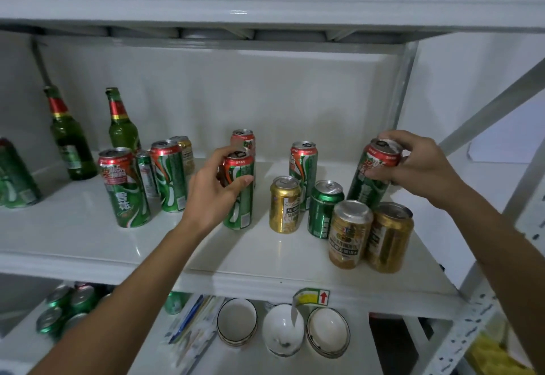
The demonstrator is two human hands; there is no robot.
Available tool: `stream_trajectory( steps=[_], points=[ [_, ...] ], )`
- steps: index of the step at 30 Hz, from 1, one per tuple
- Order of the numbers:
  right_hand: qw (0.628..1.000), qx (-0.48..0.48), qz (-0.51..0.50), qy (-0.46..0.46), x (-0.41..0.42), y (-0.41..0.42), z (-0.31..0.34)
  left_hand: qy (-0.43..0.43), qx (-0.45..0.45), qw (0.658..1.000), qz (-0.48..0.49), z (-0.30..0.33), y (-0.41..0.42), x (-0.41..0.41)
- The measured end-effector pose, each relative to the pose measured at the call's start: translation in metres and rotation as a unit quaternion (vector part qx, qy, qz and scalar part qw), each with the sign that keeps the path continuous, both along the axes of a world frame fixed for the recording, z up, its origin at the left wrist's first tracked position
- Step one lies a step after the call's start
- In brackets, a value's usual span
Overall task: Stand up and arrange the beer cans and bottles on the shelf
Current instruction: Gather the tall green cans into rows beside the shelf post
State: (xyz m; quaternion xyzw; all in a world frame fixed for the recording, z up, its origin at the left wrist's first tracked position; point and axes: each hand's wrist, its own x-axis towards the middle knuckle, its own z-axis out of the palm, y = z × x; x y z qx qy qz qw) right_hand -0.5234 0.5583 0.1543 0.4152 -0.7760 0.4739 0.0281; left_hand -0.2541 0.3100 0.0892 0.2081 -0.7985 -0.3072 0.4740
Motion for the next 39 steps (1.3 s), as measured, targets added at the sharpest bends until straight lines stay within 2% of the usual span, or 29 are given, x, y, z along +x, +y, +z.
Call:
stream_trajectory(
  steps=[10,16,24,29,39],
  points=[
    [0.992,0.009,0.029,0.123,0.024,-0.015,0.031,0.009,-0.028,0.999,0.021,0.021,0.019,0.018],
    [0.986,-0.035,0.014,0.16,0.031,-0.011,0.049,0.029,-0.006,0.999,0.022,0.022,0.025,0.027],
    [0.964,-0.128,0.131,0.191,0.075,-0.035,0.075,0.087,0.009,0.995,0.056,0.036,0.039,0.065],
    [0.947,-0.169,0.226,0.152,0.121,-0.069,0.073,0.109,0.006,0.989,0.095,0.045,0.049,0.12],
    [0.905,-0.143,0.398,0.05,0.248,-0.157,0.04,0.127,0.005,0.967,0.222,0.046,0.055,0.282]
  ],
)
